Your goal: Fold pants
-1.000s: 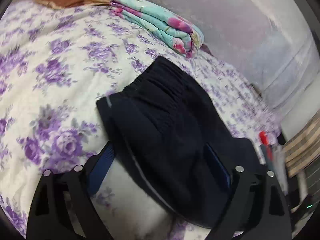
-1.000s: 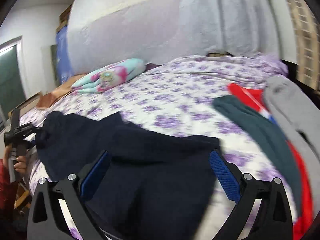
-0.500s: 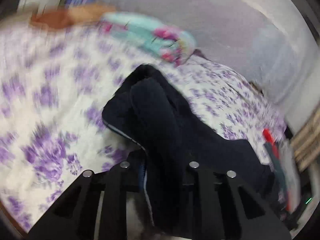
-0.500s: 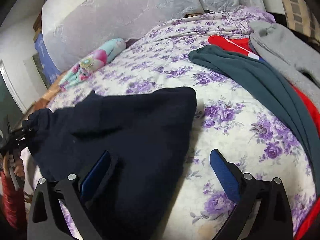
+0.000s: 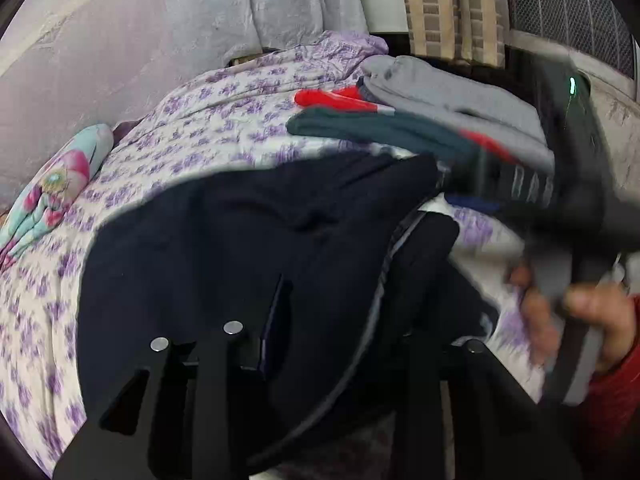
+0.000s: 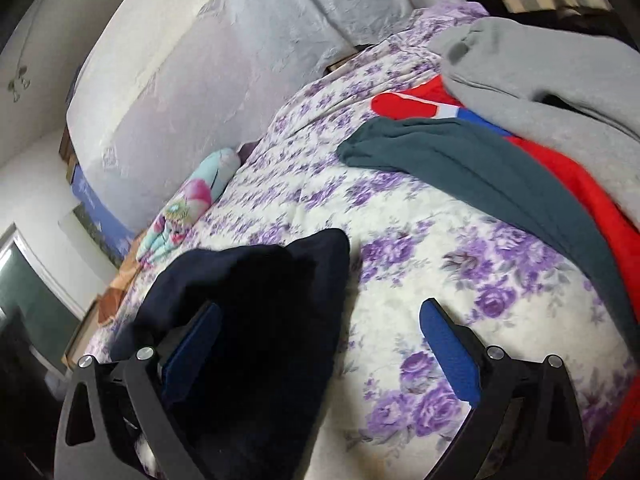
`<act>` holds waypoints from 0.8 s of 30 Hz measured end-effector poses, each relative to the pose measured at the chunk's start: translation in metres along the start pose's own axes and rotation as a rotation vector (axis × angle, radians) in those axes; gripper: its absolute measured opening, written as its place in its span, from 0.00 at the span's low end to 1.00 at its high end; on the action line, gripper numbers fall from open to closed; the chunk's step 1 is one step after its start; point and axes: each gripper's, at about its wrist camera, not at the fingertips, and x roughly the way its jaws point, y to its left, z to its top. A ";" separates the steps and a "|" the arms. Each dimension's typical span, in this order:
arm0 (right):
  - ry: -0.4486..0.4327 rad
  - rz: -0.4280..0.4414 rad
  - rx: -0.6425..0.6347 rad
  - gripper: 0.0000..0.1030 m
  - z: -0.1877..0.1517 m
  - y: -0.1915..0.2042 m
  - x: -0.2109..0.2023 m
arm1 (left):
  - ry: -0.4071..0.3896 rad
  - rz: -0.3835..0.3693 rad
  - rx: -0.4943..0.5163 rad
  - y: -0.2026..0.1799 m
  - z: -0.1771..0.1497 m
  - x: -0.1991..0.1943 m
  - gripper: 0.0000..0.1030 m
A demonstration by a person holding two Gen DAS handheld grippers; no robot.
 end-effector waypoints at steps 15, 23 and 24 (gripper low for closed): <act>-0.104 -0.100 -0.556 0.97 -0.039 0.127 -0.020 | -0.124 -0.007 -0.511 0.150 -0.029 -0.052 0.95; 0.035 -0.019 -0.422 0.54 -0.031 0.094 0.007 | 0.027 -0.076 -0.671 0.180 -0.064 -0.016 0.95; 0.013 -0.019 -0.445 0.48 -0.028 0.100 -0.001 | 0.030 -0.083 -0.667 0.179 -0.063 -0.015 0.95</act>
